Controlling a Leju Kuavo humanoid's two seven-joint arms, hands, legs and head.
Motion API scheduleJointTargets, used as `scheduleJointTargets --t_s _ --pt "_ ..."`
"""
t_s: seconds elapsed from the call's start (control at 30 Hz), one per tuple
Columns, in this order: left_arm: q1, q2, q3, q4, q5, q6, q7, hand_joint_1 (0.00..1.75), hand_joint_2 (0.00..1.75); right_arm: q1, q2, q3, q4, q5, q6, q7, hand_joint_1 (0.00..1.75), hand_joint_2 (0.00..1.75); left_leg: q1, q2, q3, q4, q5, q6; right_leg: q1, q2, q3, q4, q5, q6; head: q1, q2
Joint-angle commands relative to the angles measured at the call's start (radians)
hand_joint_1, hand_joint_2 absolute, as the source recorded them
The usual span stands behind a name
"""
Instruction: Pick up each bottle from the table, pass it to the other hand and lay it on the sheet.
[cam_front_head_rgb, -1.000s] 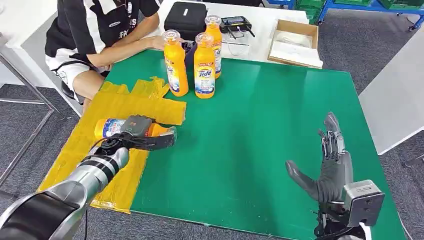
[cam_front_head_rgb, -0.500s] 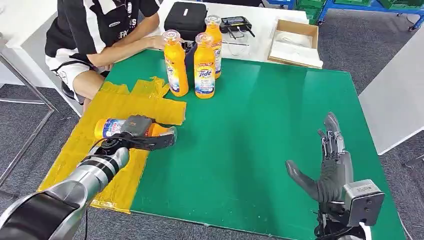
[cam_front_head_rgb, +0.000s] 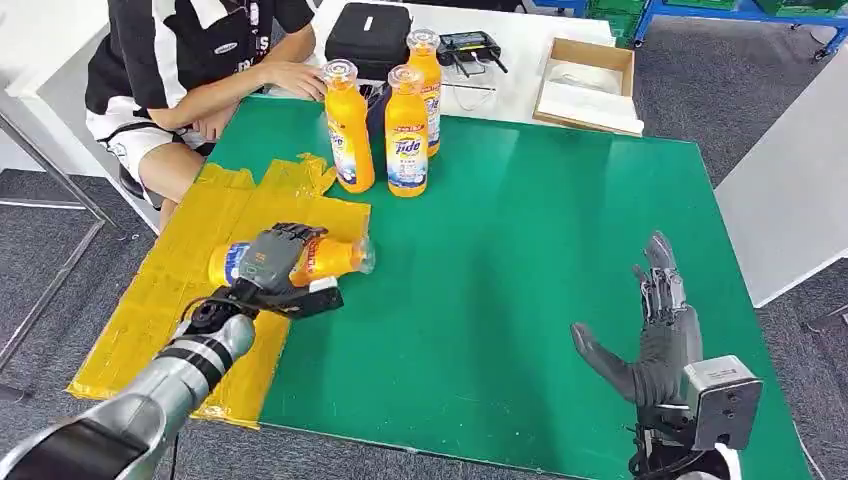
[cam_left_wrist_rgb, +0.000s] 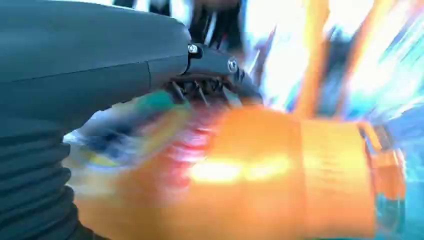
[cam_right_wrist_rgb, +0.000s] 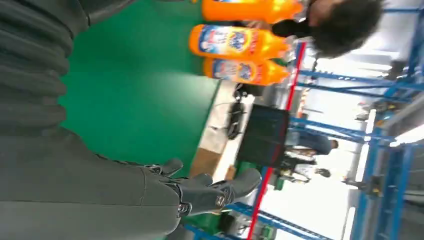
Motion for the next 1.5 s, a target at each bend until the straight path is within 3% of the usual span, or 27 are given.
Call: scheduleJointTargets --t_s 0.03,0.23,0.27,0.6,1.33,1.43,1.5 --pt "0.112 0.077 0.008 -0.252 0.005 -0.01 0.022 0.0 0.0 -0.014 -0.029 0.027 0.086 -0.005 -0.008 -0.009 0.0 1.75 0.002 0.0 0.004 0.001 -0.003 -0.003 0.002 0.004 0.005 -0.001 -0.002 -0.003 0.0 0.0" --pt "0.112 0.077 0.008 -0.252 0.005 -0.01 0.022 0.0 0.0 -0.014 -0.029 0.027 0.086 -0.005 -0.008 -0.009 0.0 1.75 0.002 0.0 0.003 0.001 -0.003 -0.003 0.002 0.004 0.004 -0.001 -0.002 -0.003 0.0 0.0" --pt "0.102 0.072 0.008 -0.234 0.005 -0.001 0.018 0.0 1.75 -0.015 -0.029 0.027 0.085 -0.006 -0.01 -0.008 0.0 1.75 0.002 0.0 0.002 0.0 -0.002 -0.002 0.002 0.003 0.003 -0.001 -0.002 -0.002 0.0 0.0" --pt "0.123 0.063 0.027 -0.293 0.134 -0.009 -0.05 0.0 1.75 -0.018 -0.038 0.032 0.095 -0.01 -0.023 -0.005 0.0 1.75 0.002 -0.001 0.004 0.001 -0.003 -0.003 0.002 0.004 0.005 -0.001 -0.003 -0.003 0.0 0.0" --pt "0.129 0.065 0.024 -0.312 0.131 -0.011 -0.046 0.0 1.75 -0.018 -0.039 0.033 0.095 -0.01 -0.023 -0.005 0.0 1.75 0.002 -0.001 0.004 0.0 -0.003 -0.002 0.002 0.003 0.005 -0.001 -0.002 -0.003 0.0 0.0" --pt "0.155 0.059 0.047 -0.381 0.196 -0.01 -0.069 0.0 1.75 -0.009 -0.041 0.033 0.095 -0.011 -0.03 -0.004 0.0 1.75 0.002 -0.001 0.002 0.0 -0.002 -0.002 0.002 0.003 0.003 -0.001 -0.002 -0.002 0.0 0.0" --pt "0.198 0.041 0.077 -0.483 0.332 -0.093 -0.088 0.0 1.75 0.003 -0.042 0.032 0.09 -0.012 -0.038 -0.004 0.0 1.75 0.002 -0.001 0.003 0.001 -0.003 -0.002 0.002 0.003 0.004 -0.001 -0.002 -0.003 0.0 0.0"
